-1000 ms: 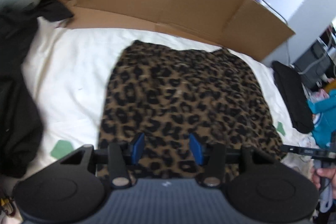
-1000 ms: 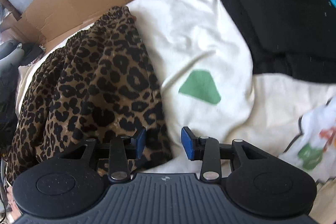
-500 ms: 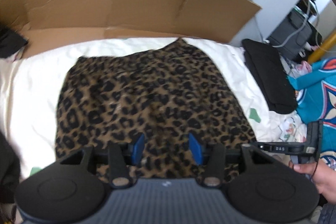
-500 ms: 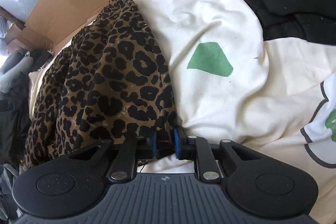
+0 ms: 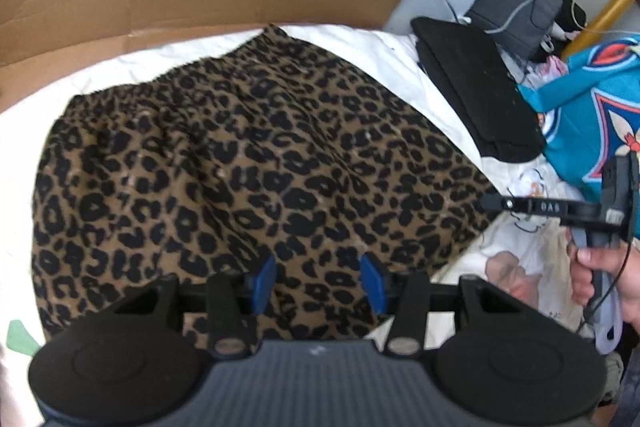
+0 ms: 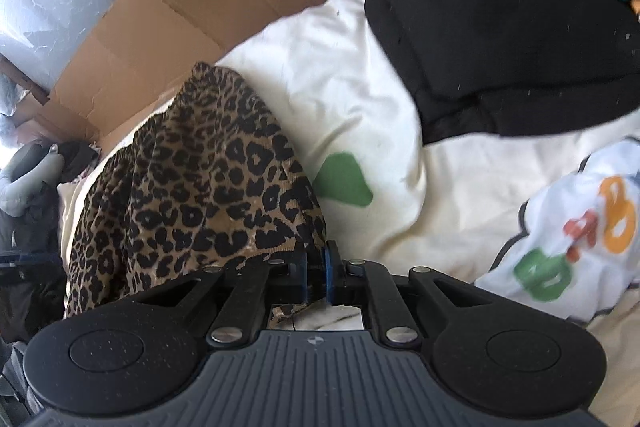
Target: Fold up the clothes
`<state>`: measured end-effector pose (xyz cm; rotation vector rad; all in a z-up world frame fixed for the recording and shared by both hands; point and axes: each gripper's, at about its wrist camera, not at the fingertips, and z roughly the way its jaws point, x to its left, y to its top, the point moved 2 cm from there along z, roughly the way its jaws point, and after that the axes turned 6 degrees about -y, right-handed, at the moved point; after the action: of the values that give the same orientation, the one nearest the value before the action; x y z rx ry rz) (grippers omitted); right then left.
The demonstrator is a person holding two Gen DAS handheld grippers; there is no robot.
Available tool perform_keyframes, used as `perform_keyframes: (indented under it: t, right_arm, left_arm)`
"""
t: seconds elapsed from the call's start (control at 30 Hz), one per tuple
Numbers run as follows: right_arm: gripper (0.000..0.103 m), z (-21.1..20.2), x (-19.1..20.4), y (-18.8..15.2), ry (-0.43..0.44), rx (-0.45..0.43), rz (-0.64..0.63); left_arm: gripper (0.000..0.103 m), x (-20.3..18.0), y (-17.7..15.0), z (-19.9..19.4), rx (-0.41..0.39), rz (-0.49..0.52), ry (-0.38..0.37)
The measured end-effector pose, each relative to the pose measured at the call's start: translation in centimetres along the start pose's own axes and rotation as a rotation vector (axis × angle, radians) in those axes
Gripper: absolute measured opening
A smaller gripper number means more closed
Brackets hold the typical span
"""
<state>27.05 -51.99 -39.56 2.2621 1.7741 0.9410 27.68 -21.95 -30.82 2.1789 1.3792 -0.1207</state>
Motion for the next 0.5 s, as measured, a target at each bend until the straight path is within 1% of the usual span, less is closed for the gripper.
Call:
perform_keyframes:
  t: [0.13,0.27,0.37,0.47,0.5]
  right_arm:
    - [0.006,-0.1,0.6,0.6,-0.029,-0.001,-0.045]
    - [0.005,-1.0,0.6,1.3,-0.072,-0.028,-0.082]
    - [0.005,-1.6,0.1,1.9,-0.104,-0.051,-0.069]
    - [0.005,-1.4,-0.1,2.1,-0.131,-0.056,-0.069]
    - [0.005,-1.2,-0.1,2.0,-0.140,-0.058,-0.071]
  left_arm:
    - [0.050,0.1,-1.2,0.9,0.021,-0.021,-0.034]
    - [0.050,-0.2,-3.2,1.8,0.059,-0.006,-0.050]
    - [0.050,-0.1,-4.5,2.4,0.086,-0.027,-0.099]
    - [0.050,-0.3,-5.9,3.1,0.112,-0.048,-0.155]
    - [0.050,-0.4,-6.2,3.4,0.118,-0.044,-0.159]
